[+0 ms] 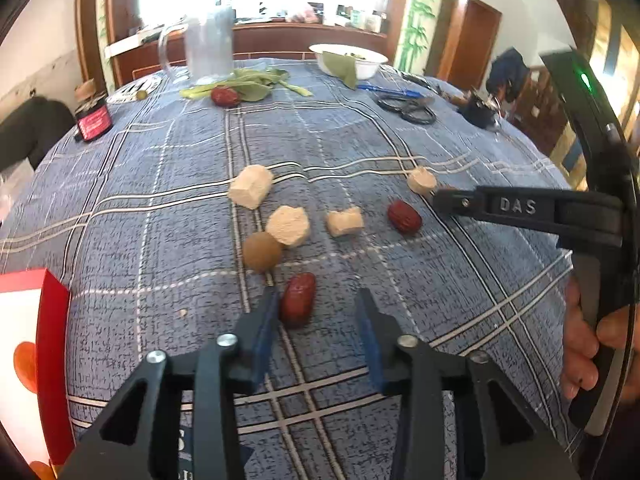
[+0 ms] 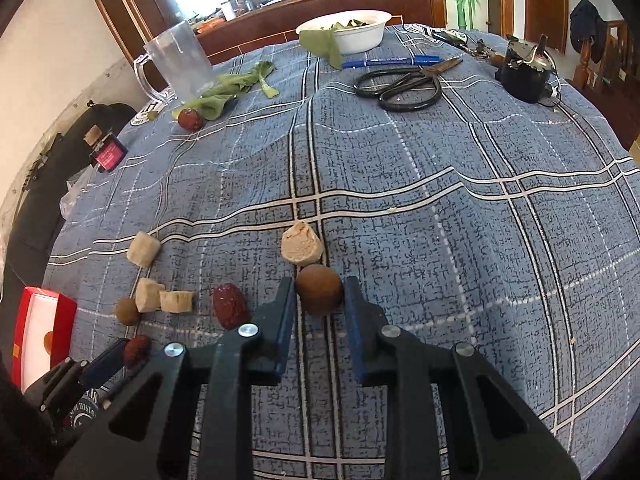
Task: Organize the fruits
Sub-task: 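Lower the right tool onto the brown round fruit while the left tool holds the date, then carry the date with the left tool into the tray while the right tool drops the brown fruit there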
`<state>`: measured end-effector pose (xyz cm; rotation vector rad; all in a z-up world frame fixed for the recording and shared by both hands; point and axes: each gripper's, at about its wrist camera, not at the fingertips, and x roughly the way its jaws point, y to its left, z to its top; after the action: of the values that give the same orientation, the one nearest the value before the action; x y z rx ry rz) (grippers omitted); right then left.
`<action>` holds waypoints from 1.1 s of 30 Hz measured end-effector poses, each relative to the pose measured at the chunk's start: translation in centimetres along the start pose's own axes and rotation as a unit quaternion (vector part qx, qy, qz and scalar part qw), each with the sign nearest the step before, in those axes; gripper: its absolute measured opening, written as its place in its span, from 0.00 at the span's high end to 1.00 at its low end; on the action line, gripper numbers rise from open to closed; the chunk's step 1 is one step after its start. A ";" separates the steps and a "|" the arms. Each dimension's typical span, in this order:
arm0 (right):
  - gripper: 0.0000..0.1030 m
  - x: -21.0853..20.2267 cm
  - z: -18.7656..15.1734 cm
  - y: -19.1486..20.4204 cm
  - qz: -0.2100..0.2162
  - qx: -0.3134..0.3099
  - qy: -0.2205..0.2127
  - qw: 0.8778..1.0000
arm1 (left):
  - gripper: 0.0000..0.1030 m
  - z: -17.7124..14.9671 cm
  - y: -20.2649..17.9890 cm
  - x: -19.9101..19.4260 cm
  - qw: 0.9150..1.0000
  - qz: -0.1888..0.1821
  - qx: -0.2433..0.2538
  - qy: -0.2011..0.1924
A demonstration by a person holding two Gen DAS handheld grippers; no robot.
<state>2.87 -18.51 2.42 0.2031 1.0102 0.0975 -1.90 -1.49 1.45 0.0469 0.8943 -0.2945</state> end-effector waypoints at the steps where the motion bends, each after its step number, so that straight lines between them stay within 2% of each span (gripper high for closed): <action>1: 0.75 0.0 0.0 0.2 -0.002 -0.002 0.000 1.000 | 0.60 0.0 0.0 0.0 1.000 0.001 0.001 0.000; 5: 0.75 0.0 0.0 0.2 -0.002 -0.008 0.002 1.000 | 0.61 0.1 0.2 0.1 1.000 -0.004 -0.002 0.001; 9: 0.75 0.1 0.3 -0.2 0.010 0.001 0.008 1.000 | 0.62 0.2 -1.0 0.3 0.999 0.025 0.023 0.004; 11: 0.75 0.1 0.3 -0.2 0.010 0.001 0.009 1.000 | 0.67 0.2 -1.0 0.3 0.999 0.025 0.027 0.004; 13: 0.75 0.1 0.3 -0.2 0.011 0.003 0.010 1.000 | 0.80 0.1 -1.2 0.2 0.999 0.034 0.032 0.002; 15: 0.75 0.1 0.3 -0.4 0.017 0.011 0.013 1.000 | 0.84 0.0 -1.6 0.2 0.998 0.043 0.043 0.002; 21: 0.75 -1.4 0.5 -0.4 0.025 0.022 -0.014 0.999 | 0.85 0.0 -2.1 0.0 0.997 0.058 0.050 0.011; 26: 0.75 -3.1 0.8 -0.4 0.012 0.021 -0.048 0.999 | 0.85 0.1 -2.0 0.0 0.998 0.055 0.035 0.026; 33: 0.75 -3.9 0.9 -0.6 0.021 0.029 -0.063 0.997 | 0.85 -0.2 -2.6 -0.4 0.997 0.050 0.032 0.040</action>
<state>1.57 -19.90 5.94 0.2799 0.8843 0.0927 -2.96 -3.90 1.87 0.1637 0.9581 -0.2291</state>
